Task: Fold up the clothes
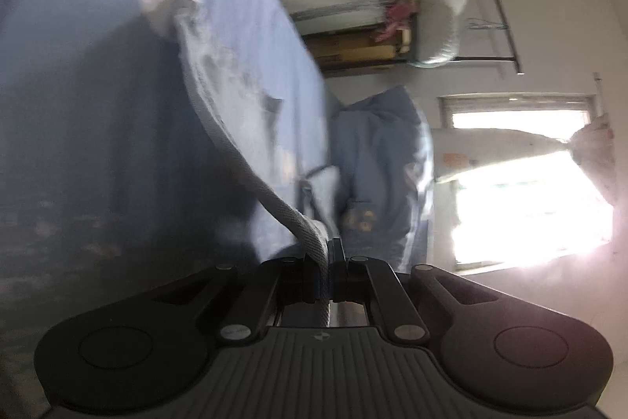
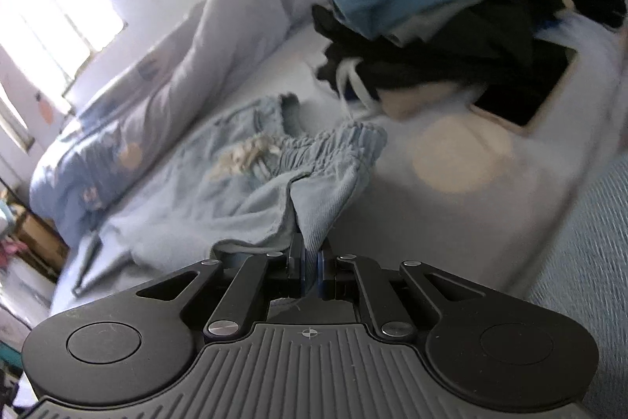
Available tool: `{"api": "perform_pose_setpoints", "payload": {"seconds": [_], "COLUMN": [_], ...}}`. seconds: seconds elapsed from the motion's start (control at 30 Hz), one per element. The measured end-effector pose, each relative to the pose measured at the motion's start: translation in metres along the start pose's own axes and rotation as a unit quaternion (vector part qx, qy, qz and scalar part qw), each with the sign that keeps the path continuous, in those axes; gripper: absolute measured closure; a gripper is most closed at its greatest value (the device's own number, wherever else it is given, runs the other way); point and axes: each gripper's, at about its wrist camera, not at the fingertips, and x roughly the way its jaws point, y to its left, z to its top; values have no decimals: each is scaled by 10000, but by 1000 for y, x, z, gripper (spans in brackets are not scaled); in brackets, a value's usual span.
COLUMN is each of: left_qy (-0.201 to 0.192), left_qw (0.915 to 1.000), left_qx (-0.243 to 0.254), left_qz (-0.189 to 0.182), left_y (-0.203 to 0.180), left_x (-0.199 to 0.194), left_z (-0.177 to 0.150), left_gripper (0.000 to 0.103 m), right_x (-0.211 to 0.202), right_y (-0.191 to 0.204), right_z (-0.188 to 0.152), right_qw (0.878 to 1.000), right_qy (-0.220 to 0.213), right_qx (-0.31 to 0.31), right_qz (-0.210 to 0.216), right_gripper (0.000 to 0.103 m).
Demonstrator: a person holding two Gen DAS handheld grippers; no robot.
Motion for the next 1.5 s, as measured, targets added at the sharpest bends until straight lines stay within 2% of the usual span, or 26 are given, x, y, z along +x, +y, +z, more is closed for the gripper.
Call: {"api": "perform_pose_setpoints", "payload": {"seconds": [0.17, 0.2, 0.23, 0.27, 0.33, 0.37, 0.43, 0.47, 0.53, 0.57, 0.6, 0.63, 0.7, 0.73, 0.77, 0.9, 0.97, 1.0, 1.07, 1.13, 1.27, 1.37, 1.5], "left_qy": [229, 267, 286, 328, 398, 419, 532, 607, 734, 783, 811, 833, 868, 868, 807, 790, 822, 766, 358, 268, 509, 528, 750], "left_qw": [9970, 9958, 9949, 9944, 9943, 9948, 9951, 9947, 9946, 9947, 9947, 9947, 9945, 9944, 9945, 9945, 9938, 9937, 9923, 9906, 9842, 9818, 9784], "left_qx": [-7, -12, -17, -67, -128, -111, -222, -287, -227, -116, -42, 11, 127, 193, 272, 365, 378, 362, 579, 672, 735, 965, 1181], "left_qz": [735, 875, 970, 1006, 979, 926, 806, 773, 700, 662, 632, 603, 576, 572, 612, 577, 653, 728, 1039, 1164, 1527, 1551, 1521], "left_y": [25, 31, 35, 39, 42, 42, 45, 45, 40, 36, 32, 28, 19, 16, 14, 11, 12, 13, 11, 14, 27, 23, 19], "left_x": [12, 14, 17, 20, 26, 28, 33, 34, 37, 37, 38, 38, 37, 36, 32, 22, 19, 16, 9, 7, 23, 35, 55], "left_z": [6, 8, 11, 15, 25, 30, 39, 42, 44, 44, 43, 44, 45, 46, 48, 58, 65, 69, 80, 92, 105, 106, 113], "left_gripper": [96, 88, 86, 85, 70, 67, 54, 53, 38, 34, 27, 22, 18, 14, 12, 7, 7, 0, 0, 0, 0, 0, 0], "right_x": [6, 6, 5, 4, 3, 1, -5, -7, -14, -18, -22, -26, -34, -36, -38, -43, -44, -43, -40, -36, -30, -28, -30], "right_y": [-5, -5, -4, -3, 0, 3, 10, 15, 25, 30, 35, 42, 58, 67, 77, 115, 127, 132, 137, 142, 151, 161, 176], "right_z": [-9, -9, -9, -9, -10, -11, -13, -14, -15, -15, -14, -14, -14, -16, -18, -27, -30, -32, -34, -37, -48, -59, -71], "right_qw": [9997, 9997, 9996, 9994, 9988, 9982, 9967, 9959, 9945, 9941, 9944, 9953, 9963, 9957, 9946, 9861, 9820, 9807, 9793, 9780, 9752, 9720, 9660], "right_qy": [221, 223, 223, 244, 269, 274, 221, 214, 122, 51, 7, -10, -65, -100, -141, -239, -241, -200, -96, 11, 160, 278, 352], "right_qx": [12, 5, 3, -30, -126, -206, -455, -600, -825, -877, -876, -835, -855, -917, -1006, -1453, -1616, -1653, -1678, -1697, -1774, -1839, -1975], "right_qz": [-107, -128, -177, -228, -388, -492, -627, -645, -639, -635, -600, -493, -92, 65, 215, 776, 948, 1027, 1128, 1217, 1311, 1434, 1633], "right_gripper": [94, 92, 91, 90, 86, 83, 83, 83, 82, 77, 64, 57, 32, 27, 19, 7, 6, 5, 4, 4, 3, 3, 0]}}
